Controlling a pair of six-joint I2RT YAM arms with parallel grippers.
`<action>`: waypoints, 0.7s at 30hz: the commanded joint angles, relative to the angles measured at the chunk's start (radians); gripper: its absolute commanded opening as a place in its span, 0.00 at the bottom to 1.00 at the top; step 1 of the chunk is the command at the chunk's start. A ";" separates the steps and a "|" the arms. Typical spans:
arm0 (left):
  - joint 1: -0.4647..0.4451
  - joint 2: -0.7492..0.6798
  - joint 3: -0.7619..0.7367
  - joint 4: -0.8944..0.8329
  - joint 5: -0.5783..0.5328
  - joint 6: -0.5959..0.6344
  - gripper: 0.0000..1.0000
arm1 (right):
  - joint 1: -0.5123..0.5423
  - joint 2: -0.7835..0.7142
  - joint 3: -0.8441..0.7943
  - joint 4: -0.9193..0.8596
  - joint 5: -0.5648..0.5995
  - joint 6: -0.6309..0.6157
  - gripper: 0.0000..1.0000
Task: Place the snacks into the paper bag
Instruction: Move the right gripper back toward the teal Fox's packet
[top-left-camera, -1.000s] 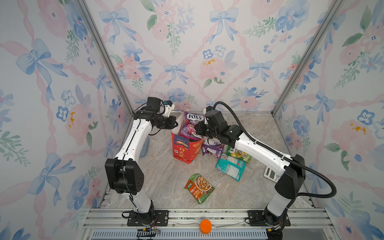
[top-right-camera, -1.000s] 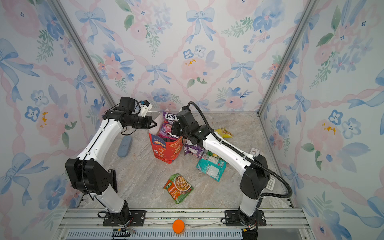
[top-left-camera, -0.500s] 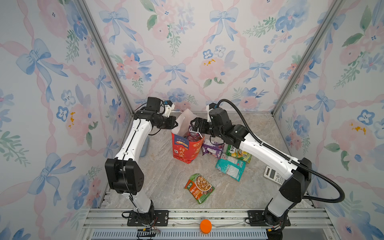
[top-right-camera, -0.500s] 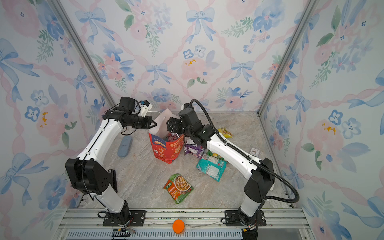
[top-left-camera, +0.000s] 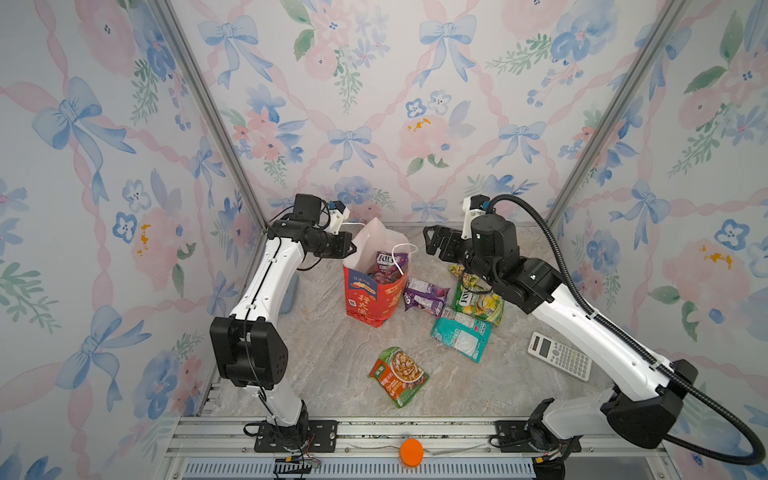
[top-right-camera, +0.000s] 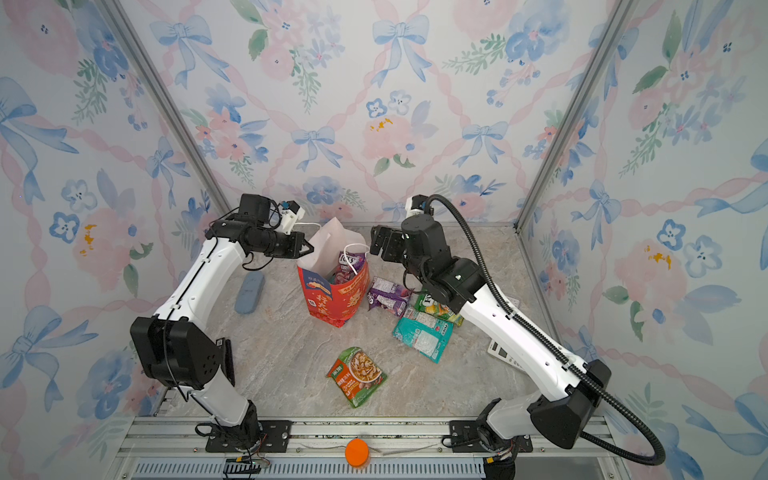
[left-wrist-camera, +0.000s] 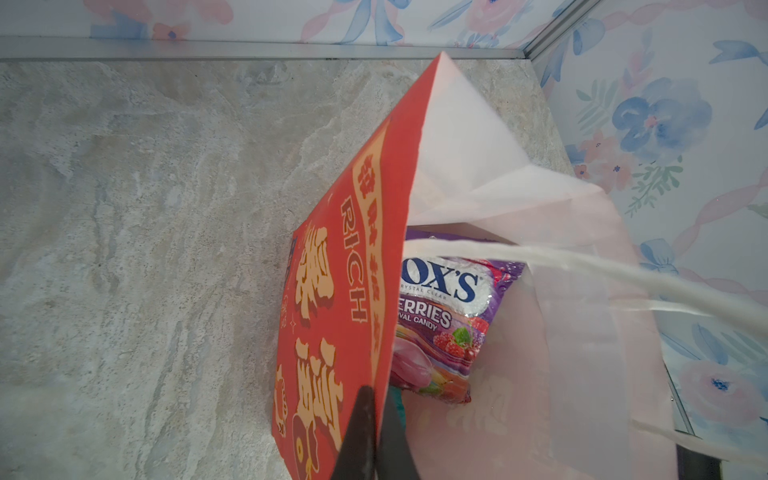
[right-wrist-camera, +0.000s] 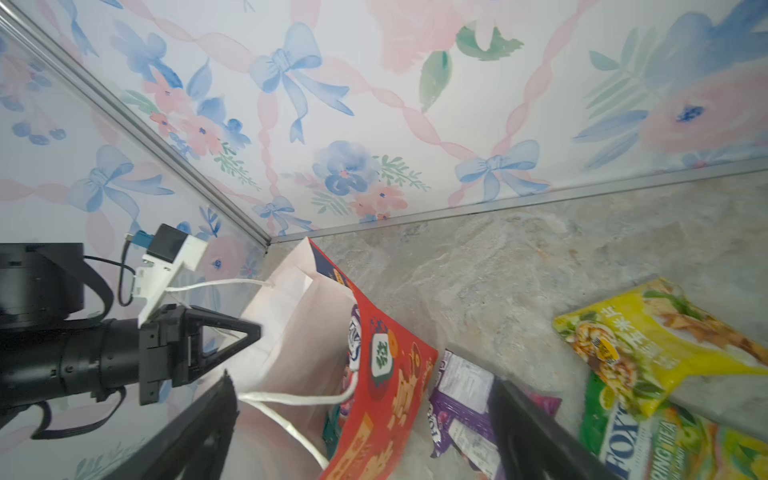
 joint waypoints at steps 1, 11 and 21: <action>-0.005 0.001 -0.011 -0.022 0.007 0.003 0.00 | -0.034 -0.070 -0.107 -0.099 0.061 0.003 0.97; -0.005 0.002 -0.010 -0.022 0.005 0.001 0.00 | -0.109 -0.272 -0.487 -0.274 0.059 0.170 0.97; -0.005 0.003 -0.009 -0.022 -0.001 0.000 0.00 | -0.137 -0.357 -0.747 -0.281 -0.046 0.301 0.97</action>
